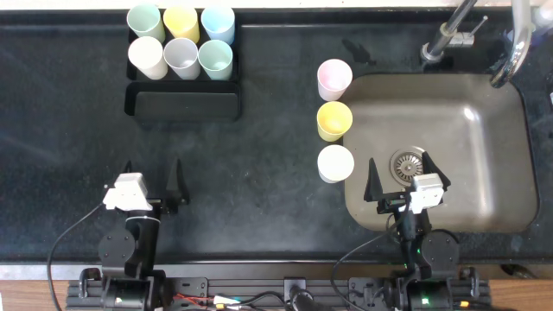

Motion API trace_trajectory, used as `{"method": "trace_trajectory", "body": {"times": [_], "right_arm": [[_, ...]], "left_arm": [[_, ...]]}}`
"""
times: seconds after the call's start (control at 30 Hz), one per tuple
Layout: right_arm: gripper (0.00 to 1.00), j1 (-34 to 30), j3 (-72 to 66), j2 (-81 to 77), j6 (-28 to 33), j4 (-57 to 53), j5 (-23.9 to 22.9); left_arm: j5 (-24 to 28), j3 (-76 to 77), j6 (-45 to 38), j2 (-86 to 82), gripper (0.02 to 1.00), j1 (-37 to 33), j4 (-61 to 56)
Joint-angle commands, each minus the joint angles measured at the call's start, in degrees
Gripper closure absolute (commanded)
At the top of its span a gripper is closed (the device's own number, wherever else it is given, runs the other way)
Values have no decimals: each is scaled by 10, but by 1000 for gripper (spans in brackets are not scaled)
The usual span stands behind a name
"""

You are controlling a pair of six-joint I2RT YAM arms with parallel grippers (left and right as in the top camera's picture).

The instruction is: Store Cups

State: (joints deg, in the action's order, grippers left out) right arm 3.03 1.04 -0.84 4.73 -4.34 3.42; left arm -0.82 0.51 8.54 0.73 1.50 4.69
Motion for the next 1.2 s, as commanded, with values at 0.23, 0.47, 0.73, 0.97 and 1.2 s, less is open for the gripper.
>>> {"method": "trace_trajectory", "body": {"times": [0.23, 0.47, 0.73, 0.97, 1.2], "right_arm": [[3, -2, -8, 6, 0, 1, -5], [5, -2, -8, 6, 0, 1, -5], [3, -2, -8, 6, 0, 1, -5], [3, -2, -8, 6, 0, 1, -5], [5, -2, -8, 6, 0, 1, -5]], "left_arm": [[7, -1, -10, -6, 18, 2, 2], [7, -1, -10, -6, 20, 2, 2], [7, -1, -10, -6, 20, 2, 2], [13, -1, -10, -6, 18, 1, 2], [38, 66, 5, 77, 18, -8, 4]]}}
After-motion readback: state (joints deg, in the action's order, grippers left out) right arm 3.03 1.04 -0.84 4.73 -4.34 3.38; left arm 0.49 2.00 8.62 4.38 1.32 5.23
